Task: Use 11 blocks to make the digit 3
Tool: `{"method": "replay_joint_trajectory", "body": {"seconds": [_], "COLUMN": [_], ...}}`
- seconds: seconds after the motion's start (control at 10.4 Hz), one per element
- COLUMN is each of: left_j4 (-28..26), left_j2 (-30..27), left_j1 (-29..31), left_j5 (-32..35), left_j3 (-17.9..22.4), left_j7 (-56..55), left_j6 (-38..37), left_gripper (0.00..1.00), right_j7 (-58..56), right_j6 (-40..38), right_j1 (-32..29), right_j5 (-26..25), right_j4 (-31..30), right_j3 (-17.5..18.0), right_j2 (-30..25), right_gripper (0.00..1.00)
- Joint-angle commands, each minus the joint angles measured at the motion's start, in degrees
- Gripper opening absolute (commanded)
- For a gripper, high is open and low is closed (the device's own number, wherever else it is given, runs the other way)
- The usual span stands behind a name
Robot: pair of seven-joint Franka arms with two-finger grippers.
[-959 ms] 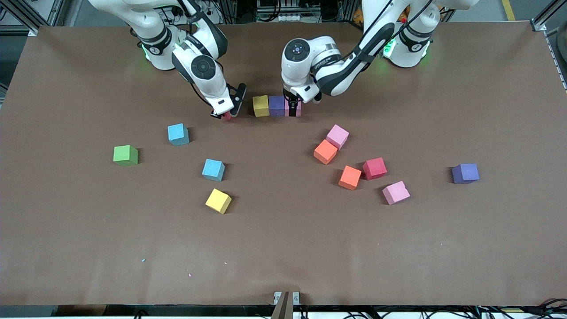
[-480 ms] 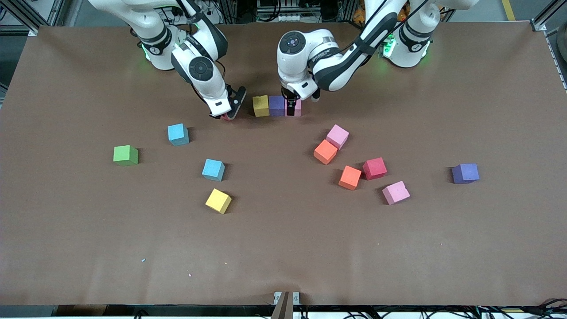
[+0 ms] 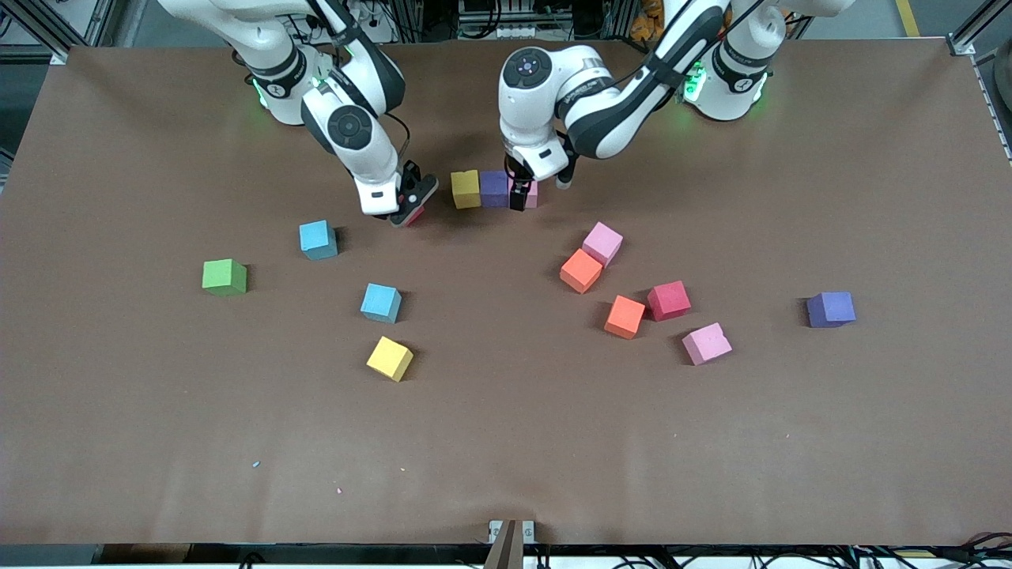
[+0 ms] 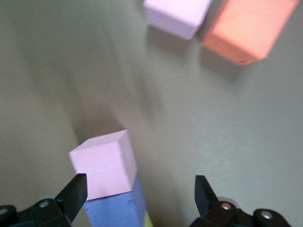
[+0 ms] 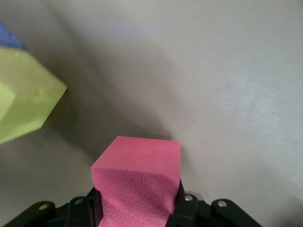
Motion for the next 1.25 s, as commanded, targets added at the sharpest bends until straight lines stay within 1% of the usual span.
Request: {"method": "replay_joint_trajectory", "body": {"seconds": [0.0, 0.19, 0.29, 0.38, 0.58, 0.67, 0.86, 1.06, 1.15], "left_j4": [2.3, 4.9, 6.8, 8.2, 10.8, 12.8, 15.6, 17.4, 19.3], "left_j2": [-0.8, -0.4, -0.2, 0.4, 2.5, 4.5, 7.7, 9.1, 10.3], "left_j1": [3.6, 6.8, 9.1, 11.2, 15.2, 16.8, 18.0, 17.9, 18.0], "left_j5": [1.6, 2.2, 2.2, 2.2, 2.2, 2.3, 4.3, 6.0, 5.9], "left_j3": [-0.1, -0.1, -0.1, -0.1, -0.1, -0.1, 0.0, 3.3, 4.2], "left_j7": [7.8, 17.8, 21.3, 24.7, 30.6, 31.2, 34.8, 36.2, 37.2], "left_j6": [-3.4, -7.3, -8.7, -9.7, -9.7, -9.7, -9.7, -9.7, -9.7], "left_gripper": [1.0, 1.0, 1.0, 1.0, 1.0, 1.0, 1.0, 1.0, 1.0], "right_j7": [5.9, 11.1, 14.6, 16.8, 22.3, 25.4, 31.9, 36.7, 37.9], "right_j6": [-1.0, -1.1, -2.5, -5.3, -5.8, -5.8, -5.7, -5.4, -4.9], "right_j1": [-0.6, -0.3, -0.2, -0.2, -0.1, 0.2, 1.8, 3.6, 4.0], "right_j5": [3.2, 3.3, 3.3, 3.2, 3.2, 3.1, 2.7, 2.4, 2.2], "right_j4": [2.0, 5.1, 7.6, 9.8, 13.2, 14.6, 17.9, 19.8, 20.2], "right_j3": [0.1, 0.0, -0.1, -0.2, -0.3, -0.3, -0.3, -0.3, -0.3], "right_j2": [-0.4, -0.1, 0.3, 0.9, 2.4, 3.3, 5.5, 6.5, 7.4], "right_gripper": [0.0, 0.0, 0.0, 0.0, 0.0, 0.0, 0.0, 0.0, 0.0]}}
